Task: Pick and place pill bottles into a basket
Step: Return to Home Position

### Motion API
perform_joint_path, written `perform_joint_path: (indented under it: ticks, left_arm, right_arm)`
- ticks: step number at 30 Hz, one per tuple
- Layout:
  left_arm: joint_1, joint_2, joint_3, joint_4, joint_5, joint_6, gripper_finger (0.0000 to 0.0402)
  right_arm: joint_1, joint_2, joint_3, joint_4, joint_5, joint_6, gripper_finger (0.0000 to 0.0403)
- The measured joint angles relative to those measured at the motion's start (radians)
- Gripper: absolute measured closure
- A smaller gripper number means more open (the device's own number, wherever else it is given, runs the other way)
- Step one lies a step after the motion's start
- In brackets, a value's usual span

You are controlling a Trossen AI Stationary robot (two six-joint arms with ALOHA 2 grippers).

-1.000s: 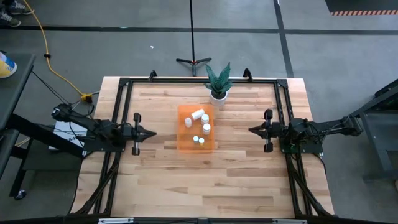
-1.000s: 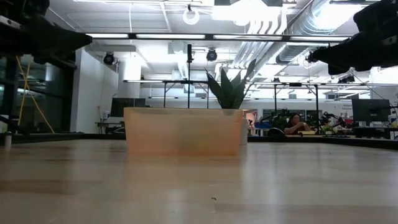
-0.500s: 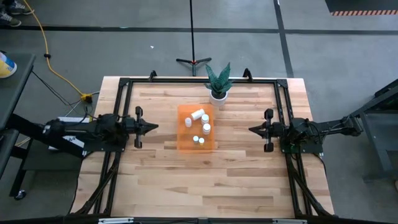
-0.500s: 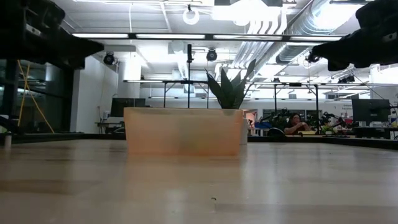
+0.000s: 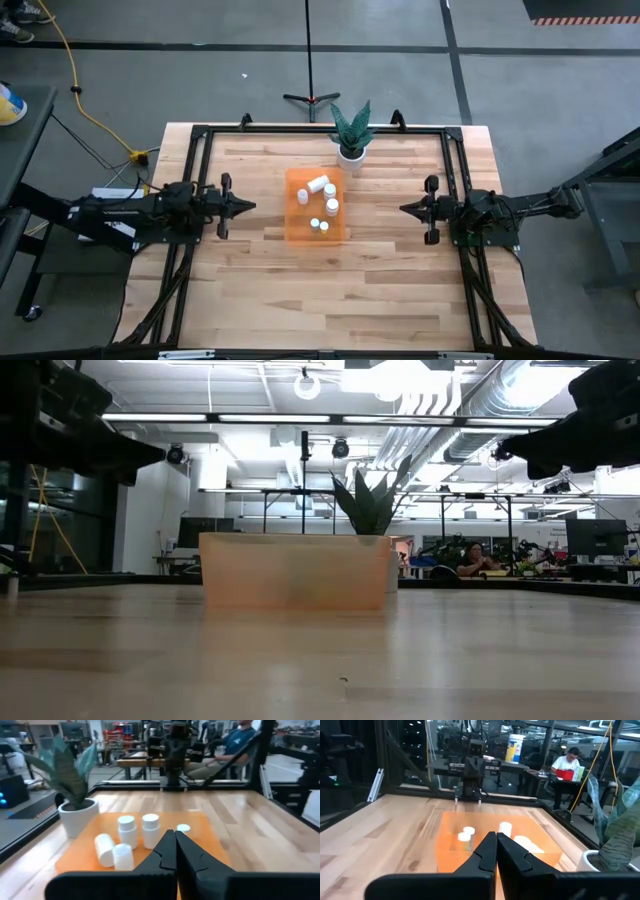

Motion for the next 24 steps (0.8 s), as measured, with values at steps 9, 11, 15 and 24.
perform_joint_path:
  ticks: [9,11,15,24]
  left_arm:
    - [-0.005,0.000,0.000,-0.007,0.055,-0.003,0.0373]
    - [-0.005,0.000,0.000,-0.007,0.054,0.006,0.0360]
    - [-0.005,0.000,0.000,-0.007,0.053,0.015,0.0332]
    - [-0.005,0.000,0.000,-0.008,-0.005,0.017,0.0320]
  right_arm:
    - [0.000,0.000,0.000,-0.001,-0.041,-0.001,0.0400]
    - [0.000,0.000,0.000,0.000,-0.041,-0.001,0.0399]
    - [0.000,0.000,0.000,-0.001,-0.042,0.000,0.0402]
    - [0.000,0.000,0.000,-0.002,-0.042,0.017,0.0398]
